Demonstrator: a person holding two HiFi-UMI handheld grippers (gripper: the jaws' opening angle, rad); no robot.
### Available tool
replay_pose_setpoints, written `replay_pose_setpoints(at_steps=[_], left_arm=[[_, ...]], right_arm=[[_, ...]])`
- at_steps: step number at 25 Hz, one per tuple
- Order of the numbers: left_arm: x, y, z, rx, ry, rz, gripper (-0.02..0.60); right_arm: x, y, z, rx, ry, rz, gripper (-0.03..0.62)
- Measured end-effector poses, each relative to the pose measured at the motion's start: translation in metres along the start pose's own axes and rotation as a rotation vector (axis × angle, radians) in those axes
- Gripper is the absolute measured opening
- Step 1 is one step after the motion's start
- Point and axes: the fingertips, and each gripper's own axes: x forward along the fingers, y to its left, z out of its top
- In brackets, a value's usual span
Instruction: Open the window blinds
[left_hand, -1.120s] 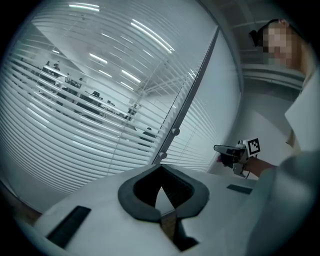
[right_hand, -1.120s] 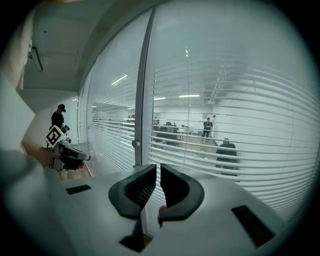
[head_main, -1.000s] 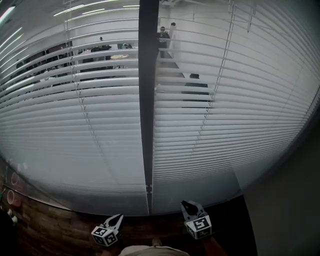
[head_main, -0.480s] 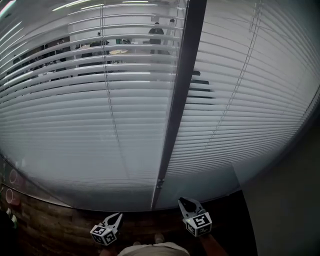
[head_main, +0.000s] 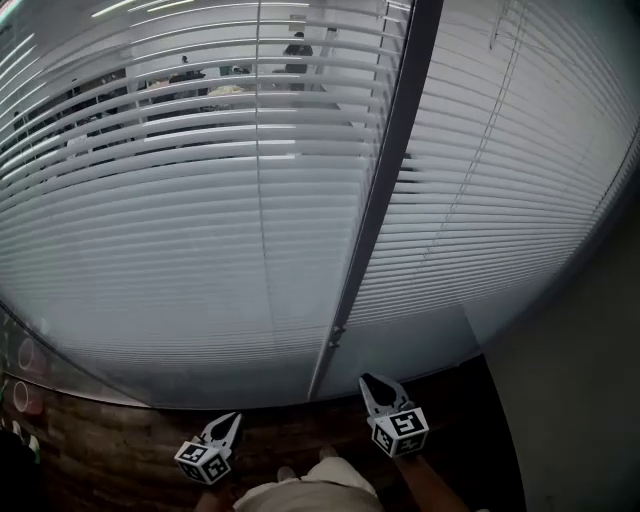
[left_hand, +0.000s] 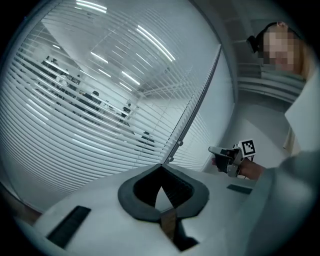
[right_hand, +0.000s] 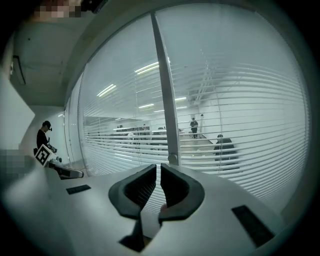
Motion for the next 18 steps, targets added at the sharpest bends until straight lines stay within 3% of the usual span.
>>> replay_pose_setpoints(at_steps=[6,13,18], left_arm=[[-0.030,-0.026,0.032,-0.078,0.016,-0.066,0.011],[-0.045,-0.048,0.042,-0.084,-0.006,-0.101,0.011],[-0.057,-0.073,0.059,-0.089,-0.001,-0.096,0.011]], right_arm=[[-0.030,0.036,0.035,-0.007,-0.023,0.000,0.031],[-0.060,0.039,0.039,-0.019,0.028,-0.035,0.032],[-0.073,0.039,0.064,-0.057,0.071,0.011,0.031]])
